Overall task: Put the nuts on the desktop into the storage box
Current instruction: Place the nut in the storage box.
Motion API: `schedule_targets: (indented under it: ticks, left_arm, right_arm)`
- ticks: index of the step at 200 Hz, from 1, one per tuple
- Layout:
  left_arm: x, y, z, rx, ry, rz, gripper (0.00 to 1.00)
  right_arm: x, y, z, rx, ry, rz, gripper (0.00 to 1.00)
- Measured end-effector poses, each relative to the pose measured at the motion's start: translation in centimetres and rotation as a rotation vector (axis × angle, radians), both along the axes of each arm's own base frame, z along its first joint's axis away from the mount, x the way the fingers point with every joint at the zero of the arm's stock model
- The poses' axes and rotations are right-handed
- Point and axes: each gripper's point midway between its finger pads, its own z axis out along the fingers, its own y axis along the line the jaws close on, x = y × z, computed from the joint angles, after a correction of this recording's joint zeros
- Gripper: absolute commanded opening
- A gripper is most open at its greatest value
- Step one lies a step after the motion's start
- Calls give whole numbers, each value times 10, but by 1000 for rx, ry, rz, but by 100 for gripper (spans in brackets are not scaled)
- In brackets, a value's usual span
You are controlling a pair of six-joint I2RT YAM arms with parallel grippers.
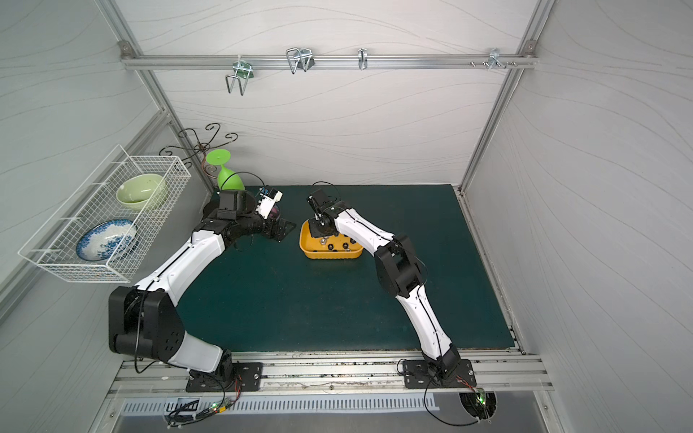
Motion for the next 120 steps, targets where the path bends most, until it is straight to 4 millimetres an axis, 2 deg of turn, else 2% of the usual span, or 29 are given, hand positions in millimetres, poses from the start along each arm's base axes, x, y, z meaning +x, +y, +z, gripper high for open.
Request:
schedule_targets:
  ticks: [25, 49, 120]
  left_arm:
    - [1, 13, -11, -8, 32, 43, 98]
    - [2, 20, -13, -13, 39, 60, 98]
    - [-1, 14, -10, -48, 40, 26, 98]
  right_arm:
    - [2, 8, -3, 17, -32, 18, 14]
    - [8, 11, -9, 22, -56, 13, 14]
    - [17, 10, -45, -25, -60, -8, 17]
